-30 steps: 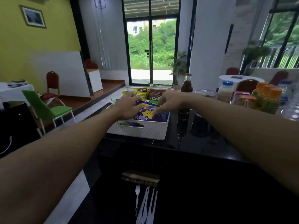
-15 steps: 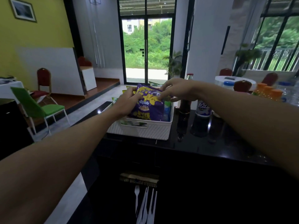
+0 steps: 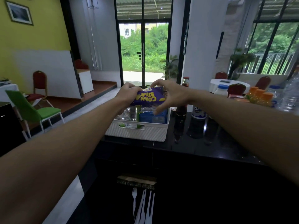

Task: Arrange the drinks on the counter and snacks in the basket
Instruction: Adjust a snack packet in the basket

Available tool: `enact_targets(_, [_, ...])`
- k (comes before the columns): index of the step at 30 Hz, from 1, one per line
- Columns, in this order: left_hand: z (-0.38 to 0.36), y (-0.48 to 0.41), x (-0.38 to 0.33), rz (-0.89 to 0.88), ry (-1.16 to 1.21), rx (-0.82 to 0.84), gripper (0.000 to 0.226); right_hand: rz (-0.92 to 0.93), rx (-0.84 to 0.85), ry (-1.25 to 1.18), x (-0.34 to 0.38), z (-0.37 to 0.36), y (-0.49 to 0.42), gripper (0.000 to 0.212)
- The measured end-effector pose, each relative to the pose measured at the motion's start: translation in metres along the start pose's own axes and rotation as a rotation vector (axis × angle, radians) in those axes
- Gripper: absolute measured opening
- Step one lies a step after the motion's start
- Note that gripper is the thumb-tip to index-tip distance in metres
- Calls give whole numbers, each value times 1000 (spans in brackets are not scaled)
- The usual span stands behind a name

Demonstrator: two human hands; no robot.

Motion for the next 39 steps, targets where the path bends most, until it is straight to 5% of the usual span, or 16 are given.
enact_targets(6, [4, 16, -7, 134, 116, 197, 44, -46, -45, -47, -5, 11, 6, 65])
enact_targets(12, [22, 23, -12, -139, 61, 65, 45, -178, 33, -233, -4, 16, 7, 32])
enact_targets(15, [24, 31, -12, -286, -14, 79, 52, -235, 65, -322, -5, 13, 4, 38])
enact_targets(19, [19, 35, -6, -411, -86, 66, 26, -313, 107, -380, -10, 5, 2, 50])
enact_targets(29, [13, 20, 22, -295, -289, 93, 43, -373, 183, -296, -18, -8, -2, 42])
enact_targets(39, [4, 8, 44, -523, -686, 39, 28, -352, 157, 32, -37, -24, -24, 34])
Point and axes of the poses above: each hand's wrist, its own y-axis away from the middle knuckle, its own z-axis out of the back of the hand, x = y × z, the point moved 2 cm from there along -y, towards the middle knuckle, and after that the axes turned 3 degrees about x, right-handed, at the moved point
